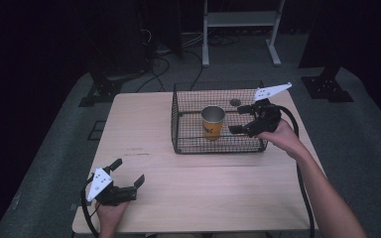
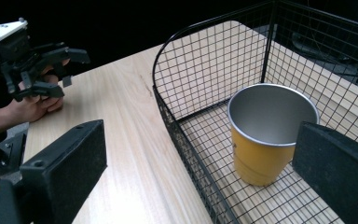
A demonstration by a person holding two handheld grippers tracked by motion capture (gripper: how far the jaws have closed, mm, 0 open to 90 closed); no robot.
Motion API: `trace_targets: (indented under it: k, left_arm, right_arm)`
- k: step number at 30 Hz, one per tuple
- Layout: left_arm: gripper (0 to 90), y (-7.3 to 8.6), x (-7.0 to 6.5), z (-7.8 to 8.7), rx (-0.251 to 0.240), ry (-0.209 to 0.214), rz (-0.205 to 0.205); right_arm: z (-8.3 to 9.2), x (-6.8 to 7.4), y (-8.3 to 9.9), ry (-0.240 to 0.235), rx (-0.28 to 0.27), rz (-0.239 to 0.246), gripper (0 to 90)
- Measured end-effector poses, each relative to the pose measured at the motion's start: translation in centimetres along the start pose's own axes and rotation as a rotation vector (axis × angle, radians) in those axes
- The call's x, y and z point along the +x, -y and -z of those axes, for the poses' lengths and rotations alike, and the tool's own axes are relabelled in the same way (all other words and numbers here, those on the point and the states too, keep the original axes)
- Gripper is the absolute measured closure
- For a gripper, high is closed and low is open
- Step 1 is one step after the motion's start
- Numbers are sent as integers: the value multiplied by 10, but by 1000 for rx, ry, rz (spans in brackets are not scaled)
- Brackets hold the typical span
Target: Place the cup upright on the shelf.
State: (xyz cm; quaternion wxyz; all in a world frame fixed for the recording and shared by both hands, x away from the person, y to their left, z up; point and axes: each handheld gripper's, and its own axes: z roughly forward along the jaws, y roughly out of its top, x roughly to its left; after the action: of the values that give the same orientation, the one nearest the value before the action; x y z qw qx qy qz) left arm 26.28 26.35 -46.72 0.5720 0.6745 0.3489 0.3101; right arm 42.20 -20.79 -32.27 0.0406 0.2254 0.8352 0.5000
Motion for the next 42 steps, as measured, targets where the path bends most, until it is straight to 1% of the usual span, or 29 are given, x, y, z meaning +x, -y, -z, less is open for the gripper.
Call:
trace_targets:
  k: [6,12,19,24,32,42]
  left_arm:
    - [8,0,0,0,0,-1,0]
    - [8,0,0,0,1,-3,0]
    - [8,0,0,0,1,-4,1]
    - [8,0,0,0,1,-4,1]
    - [8,0,0,0,0,-5,0]
    - [8,0,0,0,2,-7,0]
  right_arm:
    - [6,8,8,-12,5,3,23]
    - [13,14,21,-20,2,-5,23]
    - [17,17,36,-26,1,-14,23]
    - [20,17,49,-27,2,-30,24]
    - [25,20,65,-33,-14,-51,24]
    - [26,25,86,-35,-14,-74,24]
